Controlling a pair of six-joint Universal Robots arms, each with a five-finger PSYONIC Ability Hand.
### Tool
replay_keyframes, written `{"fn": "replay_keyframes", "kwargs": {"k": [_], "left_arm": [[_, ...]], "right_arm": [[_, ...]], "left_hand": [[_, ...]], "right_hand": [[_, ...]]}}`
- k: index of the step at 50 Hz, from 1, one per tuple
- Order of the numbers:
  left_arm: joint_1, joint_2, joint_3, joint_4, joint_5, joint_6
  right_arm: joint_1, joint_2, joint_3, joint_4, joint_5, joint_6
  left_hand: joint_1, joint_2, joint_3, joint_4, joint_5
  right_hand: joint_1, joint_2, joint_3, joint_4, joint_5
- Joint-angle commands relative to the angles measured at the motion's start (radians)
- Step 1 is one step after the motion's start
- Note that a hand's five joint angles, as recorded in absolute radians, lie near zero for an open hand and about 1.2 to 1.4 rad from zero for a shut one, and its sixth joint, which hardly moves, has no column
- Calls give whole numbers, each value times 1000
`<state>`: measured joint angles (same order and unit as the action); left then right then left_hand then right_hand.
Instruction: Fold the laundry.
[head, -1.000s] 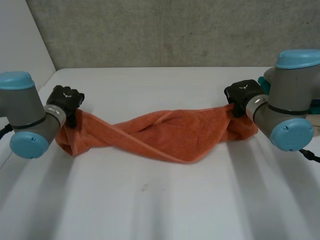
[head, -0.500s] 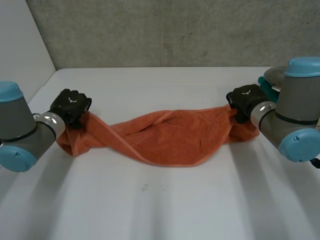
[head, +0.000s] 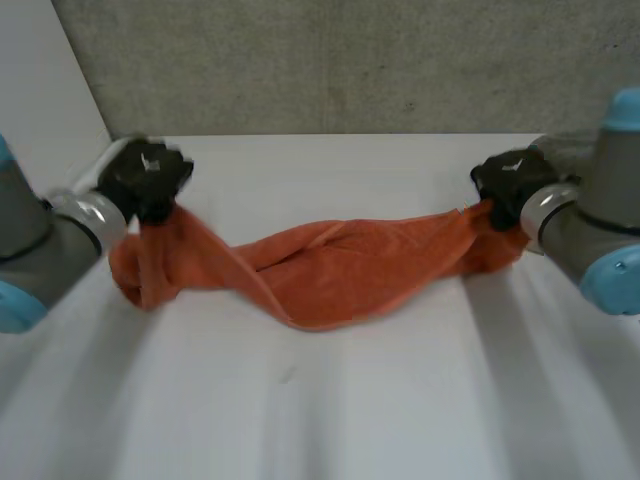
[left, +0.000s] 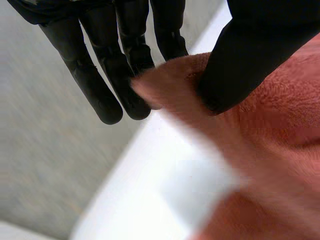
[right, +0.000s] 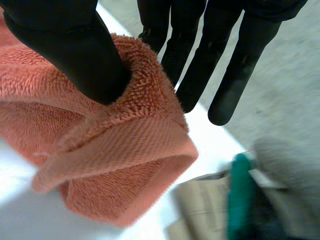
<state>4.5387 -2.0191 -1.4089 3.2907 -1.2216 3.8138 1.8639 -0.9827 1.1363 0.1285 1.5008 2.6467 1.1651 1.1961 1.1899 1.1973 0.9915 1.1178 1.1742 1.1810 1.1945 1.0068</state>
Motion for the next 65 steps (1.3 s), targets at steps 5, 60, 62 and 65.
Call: {"fn": "replay_keyframes", "kwargs": {"k": [5,60,62,65], "left_arm": [[43,536,90,-120,56,-327],[69,-141,549,187,-202,-617],[75,-144,481,191,-187,-617],[86,-162,358,204,-150,-612]], "right_arm": [[-71,-359,-53,201,-7,-143],[57,67,-317,-278,18,16],[58,76,-282,-233,-2,7],[60,114,-222,-165,-31,-5]], "left_hand": [[231,200,206,199,230],[231,200,206,199,230],[231,200,206,199,230],[231,200,206,199,230]], "right_hand": [[278,222,215,202,215],[278,222,215,202,215],[278,222,215,202,215],[278,222,215,202,215]]}}
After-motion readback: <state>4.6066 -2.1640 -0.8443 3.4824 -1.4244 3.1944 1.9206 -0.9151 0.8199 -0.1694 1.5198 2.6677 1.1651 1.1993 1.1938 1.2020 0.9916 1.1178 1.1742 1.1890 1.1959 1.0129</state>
